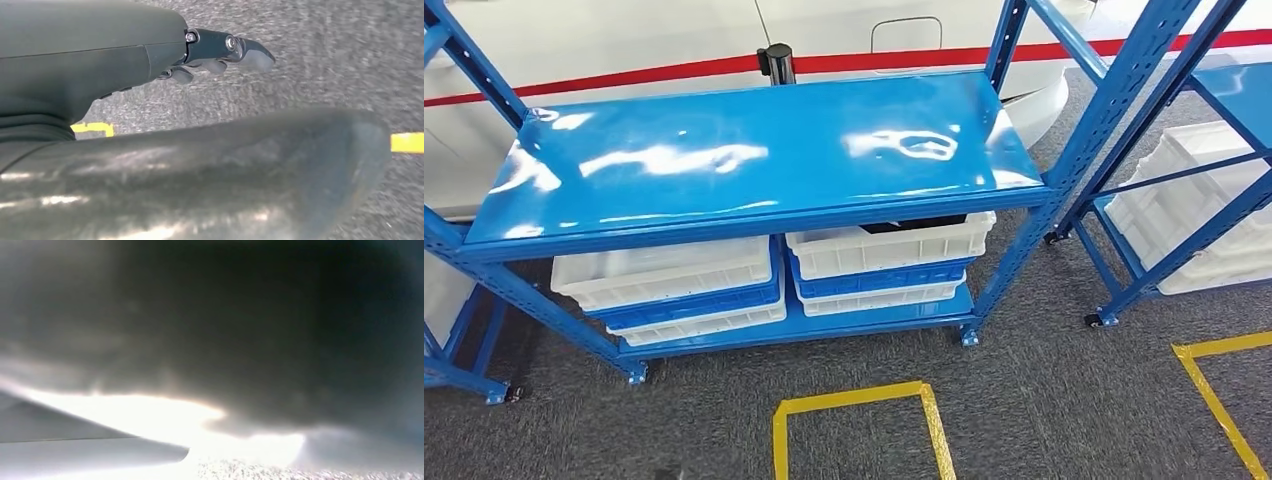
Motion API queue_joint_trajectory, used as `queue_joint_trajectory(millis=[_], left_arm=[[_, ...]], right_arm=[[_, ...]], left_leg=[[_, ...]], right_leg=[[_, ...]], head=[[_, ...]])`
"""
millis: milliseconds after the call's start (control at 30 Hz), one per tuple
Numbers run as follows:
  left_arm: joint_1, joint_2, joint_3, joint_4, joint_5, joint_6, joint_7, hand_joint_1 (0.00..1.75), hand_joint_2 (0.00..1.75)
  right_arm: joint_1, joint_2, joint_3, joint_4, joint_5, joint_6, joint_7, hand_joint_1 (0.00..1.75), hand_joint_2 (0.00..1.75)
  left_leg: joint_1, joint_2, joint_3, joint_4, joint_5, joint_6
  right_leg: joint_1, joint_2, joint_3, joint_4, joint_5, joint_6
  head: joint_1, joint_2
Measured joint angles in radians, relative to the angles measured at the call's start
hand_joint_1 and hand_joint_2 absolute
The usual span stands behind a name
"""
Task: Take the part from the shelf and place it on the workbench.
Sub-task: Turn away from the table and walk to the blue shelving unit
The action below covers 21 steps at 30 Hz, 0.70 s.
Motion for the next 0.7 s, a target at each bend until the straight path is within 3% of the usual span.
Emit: queue_joint_trajectory(millis=[100, 133, 167, 233, 300, 400, 500, 633, 667, 700], left_arm=[[0.001, 0.0, 0.0, 0.0, 0.0, 0.0, 0.0, 0.0, 0.0], [0.003, 0.0, 0.0, 0.0, 0.0, 0.0, 0.0, 0.0, 0.0], [0.004, 0.0, 0.0, 0.0, 0.0, 0.0, 0.0, 0.0, 0.0], [0.006, 0.0, 0.0, 0.0, 0.0, -0.001, 0.0, 0.0, 0.0], [0.006, 0.003, 0.0, 0.0, 0.0, -0.001, 0.0, 0.0, 0.0], [0.004, 0.005, 0.0, 0.0, -0.002, -0.001, 0.001, 0.0, 0.0], [0.005, 0.003, 0.001, 0.0, -0.003, -0.002, 0.001, 0.0, 0.0], [0.002, 0.002, 0.001, -0.001, -0.005, -0.004, 0.0, 0.0, 0.0], [0.003, 0.002, 0.001, -0.001, -0.005, -0.005, 0.0, 0.0, 0.0], [0.004, 0.001, 0.001, 0.0, -0.005, -0.008, 0.0, 0.0, 0.0]], right_arm=[[0.001, 0.0, 0.0, 0.0, 0.0, 0.0, -0.001, 0.0, 0.0], [0.001, 0.0, 0.0, 0.0, 0.0, 0.0, -0.001, 0.0, 0.0], [0.002, 0.0, 0.0, 0.0, 0.0, 0.0, -0.001, 0.0, 0.0], [0.003, 0.0, 0.0, 0.0, 0.0, 0.001, -0.001, 0.0, 0.0], [0.002, 0.002, 0.0, 0.0, 0.001, 0.002, -0.001, 0.0, 0.0], [0.0, 0.005, 0.0, 0.001, 0.001, 0.003, -0.002, 0.0, 0.0], [0.001, 0.003, 0.0, 0.001, 0.002, 0.003, -0.002, 0.0, 0.0], [-0.001, -0.001, 0.0, 0.001, 0.002, 0.004, -0.003, 0.0, 0.0], [0.0, -0.002, 0.0, 0.001, 0.002, 0.004, -0.004, 0.0, 0.0], [0.001, -0.004, 0.0, 0.001, 0.002, 0.004, -0.004, 0.0, 0.0]], left_leg=[[-0.004, -0.003, -0.111, 0.197, -0.069, 0.004], [-0.005, -0.004, -0.145, 0.241, -0.071, 0.007], [-0.008, -0.005, -0.162, 0.248, -0.052, 0.012], [-0.016, -0.008, -0.139, 0.153, 0.035, 0.03], [-0.027, -0.011, -0.093, 0.039, 0.09, 0.053], [-0.039, -0.012, -0.057, -0.026, 0.082, 0.066], [-0.03, -0.013, -0.02, -0.054, 0.082, 0.074], [-0.022, -0.011, 0.003, -0.062, 0.068, 0.073], [-0.02, -0.012, 0.009, -0.062, 0.061, 0.069], [-0.016, -0.013, 0.018, -0.062, 0.054, 0.064]], right_leg=[[0.01, 0.003, 0.021, -0.001, -0.016, -0.023], [0.015, 0.006, 0.029, -0.001, -0.021, -0.028], [0.02, 0.01, 0.038, -0.001, -0.028, -0.032], [0.028, 0.018, 0.06, -0.002, -0.042, -0.033], [0.034, 0.023, 0.073, -0.003, -0.057, -0.029], [0.033, 0.024, 0.084, -0.004, -0.062, -0.009], [0.028, 0.017, 0.076, 0.036, -0.078, 0.003], [0.01, 0.012, -0.071, 0.236, -0.137, 0.022], [0.004, 0.01, -0.093, 0.244, -0.129, 0.033], [-0.001, 0.009, -0.096, 0.215, -0.103, 0.047]], head=[[-0.006, 0.0], [-0.007, 0.0], [-0.006, 0.0], [-0.006, 0.0], [-0.003, 0.0], [0.0, 0.0], [0.003, 0.0], [0.012, 0.0], [0.013, 0.0], [0.012, 0.0]])
